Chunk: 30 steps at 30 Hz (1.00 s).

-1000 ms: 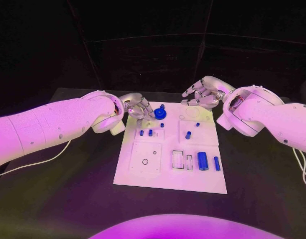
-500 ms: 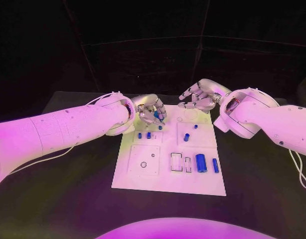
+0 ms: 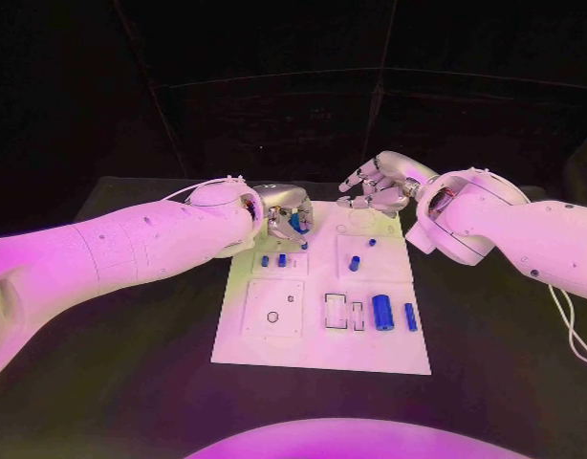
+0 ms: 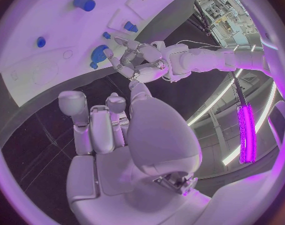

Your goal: Assemble the parts on the task board

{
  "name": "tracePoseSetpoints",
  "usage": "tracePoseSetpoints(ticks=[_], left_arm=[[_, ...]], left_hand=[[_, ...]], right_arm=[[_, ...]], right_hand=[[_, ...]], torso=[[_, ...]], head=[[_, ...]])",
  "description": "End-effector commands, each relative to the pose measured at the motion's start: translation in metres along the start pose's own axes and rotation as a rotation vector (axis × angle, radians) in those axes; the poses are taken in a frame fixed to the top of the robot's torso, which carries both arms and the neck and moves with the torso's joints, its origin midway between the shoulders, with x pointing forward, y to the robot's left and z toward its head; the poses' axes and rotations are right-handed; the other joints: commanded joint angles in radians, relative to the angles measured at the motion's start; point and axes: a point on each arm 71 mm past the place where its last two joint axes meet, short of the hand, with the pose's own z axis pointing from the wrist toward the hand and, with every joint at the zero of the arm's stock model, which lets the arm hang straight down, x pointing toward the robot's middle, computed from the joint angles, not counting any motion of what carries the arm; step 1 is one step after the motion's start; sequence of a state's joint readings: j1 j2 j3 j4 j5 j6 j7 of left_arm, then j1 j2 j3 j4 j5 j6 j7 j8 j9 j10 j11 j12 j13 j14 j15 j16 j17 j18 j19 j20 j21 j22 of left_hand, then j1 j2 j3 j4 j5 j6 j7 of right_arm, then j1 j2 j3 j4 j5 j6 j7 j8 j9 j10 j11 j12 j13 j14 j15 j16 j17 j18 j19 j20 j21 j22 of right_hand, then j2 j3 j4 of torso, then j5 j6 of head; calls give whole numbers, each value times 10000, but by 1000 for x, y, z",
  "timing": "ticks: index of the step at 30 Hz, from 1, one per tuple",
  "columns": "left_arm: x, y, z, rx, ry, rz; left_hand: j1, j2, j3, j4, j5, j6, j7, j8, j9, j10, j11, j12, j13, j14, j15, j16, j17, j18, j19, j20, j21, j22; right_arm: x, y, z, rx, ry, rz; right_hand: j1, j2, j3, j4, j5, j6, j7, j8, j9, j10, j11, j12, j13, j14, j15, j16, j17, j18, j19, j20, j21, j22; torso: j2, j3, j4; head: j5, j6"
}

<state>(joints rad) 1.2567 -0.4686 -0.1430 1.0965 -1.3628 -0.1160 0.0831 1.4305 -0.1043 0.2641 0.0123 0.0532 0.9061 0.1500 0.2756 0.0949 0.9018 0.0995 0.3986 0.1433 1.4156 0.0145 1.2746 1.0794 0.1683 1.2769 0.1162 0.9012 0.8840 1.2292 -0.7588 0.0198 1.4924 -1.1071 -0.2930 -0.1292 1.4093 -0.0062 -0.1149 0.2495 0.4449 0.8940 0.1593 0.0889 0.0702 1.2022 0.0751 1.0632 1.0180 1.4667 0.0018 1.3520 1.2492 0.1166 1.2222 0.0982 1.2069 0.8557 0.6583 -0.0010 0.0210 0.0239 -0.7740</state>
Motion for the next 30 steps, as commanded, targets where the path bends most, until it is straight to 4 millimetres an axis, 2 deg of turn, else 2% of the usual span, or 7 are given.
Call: tracePoseSetpoints(ticks=[1,7,14,24,30], left_arm=[[2,-2,2,233,362,603],[6,-2,4,208,551,710],[11,-2,6,155,817,702],[15,-4,9,169,950,685],[16,-3,10,80,1034,682]], left_hand=[[-101,-6,99,-25,14,158,5,-43,-30,175,-4,-62,-80,130,3,173,166,-224,155,4,291,284],[-152,-7,193,-59,15,290,-7,-91,-73,336,-23,-106,-192,233,-8,367,351,-279,309,-13,615,605],[-182,3,290,-95,15,404,-20,-131,-107,483,-45,-143,-281,292,-25,484,438,-326,425,-27,877,871],[-189,47,468,-161,16,544,-59,-183,-149,726,-91,-165,-370,319,-62,576,467,-363,500,-55,1100,1106],[-173,149,742,-228,21,693,-144,-243,-186,922,-158,-246,-473,321,-125,629,455,-386,528,-96,1246,1272]], right_arm=[[0,3,1,-130,-38,36],[0,3,1,-134,-44,39],[1,4,1,-155,-38,45],[1,5,1,-164,-36,50],[1,5,2,-172,-27,51]], right_hand=[[113,21,6,50,65,-51,39,22,-10,-59,-25,-63,-14,336,-83,-62,-15,171,-68,21,-22,-4],[113,21,6,50,65,-51,39,22,-10,-59,-25,-63,-14,336,-83,-62,-15,171,-68,21,-22,-4],[113,21,6,50,65,-51,39,22,-10,-59,-25,-63,-14,336,-83,-62,-15,171,-68,21,-22,-4],[132,33,17,55,75,-54,40,23,-9,-67,-23,-66,-22,338,-82,-56,-1,173,-73,22,-31,-16],[132,33,17,55,75,-54,40,23,-9,-67,-23,-66,-22,338,-82,-56,-1,173,-73,22,-31,-16]], torso=[[12,7,-22],[2,-7,3],[9,-4,-6],[12,0,14],[2,6,7]], head=[[-13,-17],[-49,-43],[-56,-53],[-94,-72],[-97,-94]])
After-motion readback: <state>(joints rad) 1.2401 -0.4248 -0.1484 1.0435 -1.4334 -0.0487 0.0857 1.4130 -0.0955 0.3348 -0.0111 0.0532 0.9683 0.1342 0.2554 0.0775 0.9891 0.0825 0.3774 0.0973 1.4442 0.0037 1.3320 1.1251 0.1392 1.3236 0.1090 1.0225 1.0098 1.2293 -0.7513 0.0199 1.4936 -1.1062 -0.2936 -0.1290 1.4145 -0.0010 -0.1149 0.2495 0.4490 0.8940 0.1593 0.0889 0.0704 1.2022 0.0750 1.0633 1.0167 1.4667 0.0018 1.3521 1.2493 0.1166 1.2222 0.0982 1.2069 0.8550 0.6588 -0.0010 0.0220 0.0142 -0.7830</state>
